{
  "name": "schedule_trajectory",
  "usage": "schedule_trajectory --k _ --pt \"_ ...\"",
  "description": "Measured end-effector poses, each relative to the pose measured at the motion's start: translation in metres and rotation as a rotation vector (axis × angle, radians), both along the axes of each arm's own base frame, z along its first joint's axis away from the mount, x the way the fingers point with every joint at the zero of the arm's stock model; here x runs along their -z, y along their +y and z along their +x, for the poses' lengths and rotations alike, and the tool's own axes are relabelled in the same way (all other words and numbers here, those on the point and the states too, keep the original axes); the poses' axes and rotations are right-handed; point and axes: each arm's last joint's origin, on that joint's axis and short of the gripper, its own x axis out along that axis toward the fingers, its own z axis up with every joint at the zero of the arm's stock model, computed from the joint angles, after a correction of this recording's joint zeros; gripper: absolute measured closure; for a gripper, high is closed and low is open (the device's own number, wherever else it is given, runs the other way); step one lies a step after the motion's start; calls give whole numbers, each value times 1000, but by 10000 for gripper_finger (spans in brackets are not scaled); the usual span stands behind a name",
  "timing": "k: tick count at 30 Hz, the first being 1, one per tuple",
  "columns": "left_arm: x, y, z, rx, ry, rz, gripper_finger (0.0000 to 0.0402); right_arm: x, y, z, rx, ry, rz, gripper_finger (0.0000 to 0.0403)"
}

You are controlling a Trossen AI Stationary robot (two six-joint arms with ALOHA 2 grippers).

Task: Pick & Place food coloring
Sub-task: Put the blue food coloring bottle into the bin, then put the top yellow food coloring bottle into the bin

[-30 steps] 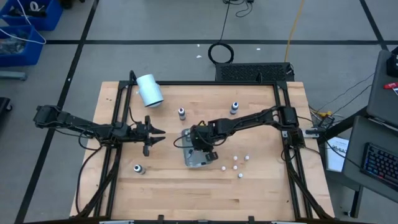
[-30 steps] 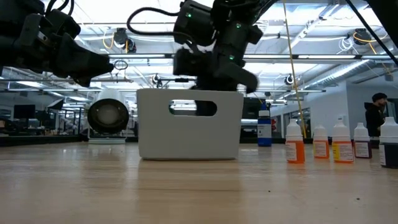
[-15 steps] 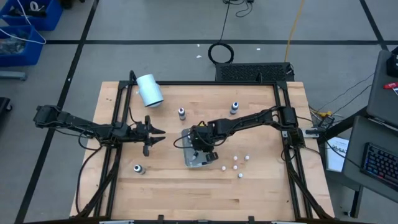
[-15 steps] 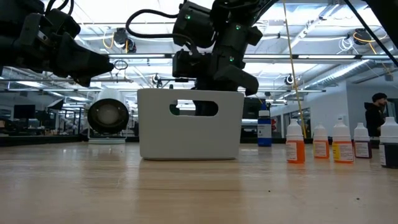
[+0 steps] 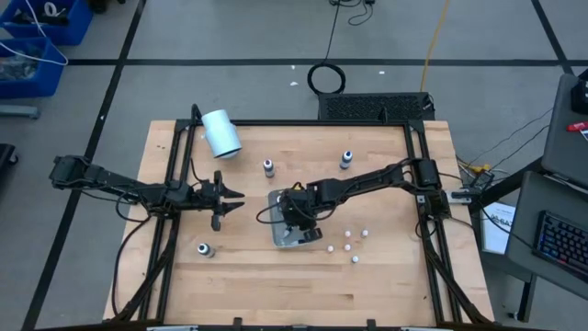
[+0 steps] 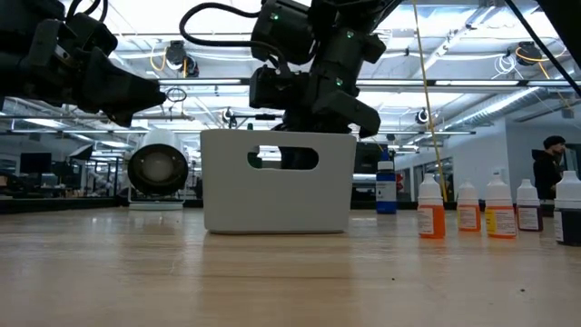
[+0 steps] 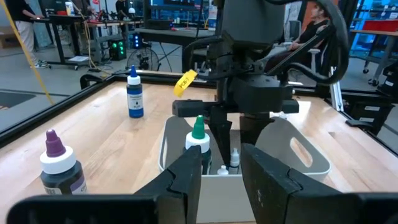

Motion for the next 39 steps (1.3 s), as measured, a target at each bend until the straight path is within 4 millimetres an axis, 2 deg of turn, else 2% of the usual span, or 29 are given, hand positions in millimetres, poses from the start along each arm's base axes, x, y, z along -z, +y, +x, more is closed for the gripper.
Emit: schedule_trajectory --k 4,10,14,18,23,29,39 --pt "0 0 0 0 0 0 284 -9 2 -1 16 -20 9 273" --pt "0 0 0 0 3 1 284 -43 7 -10 34 -97 -29 279" --pt "0 0 0 0 4 1 284 -71 18 -33 105 -40 -7 279" --pt "0 0 0 0 3 1 284 -86 35 -61 255 80 -15 276" --pt "0 0 0 0 3 0 284 -81 53 -88 386 251 -172 275" --pt "0 0 0 0 3 1 284 -60 59 -101 492 332 -176 275" --pt "0 0 0 0 3 1 284 -31 59 -115 549 439 -97 275"
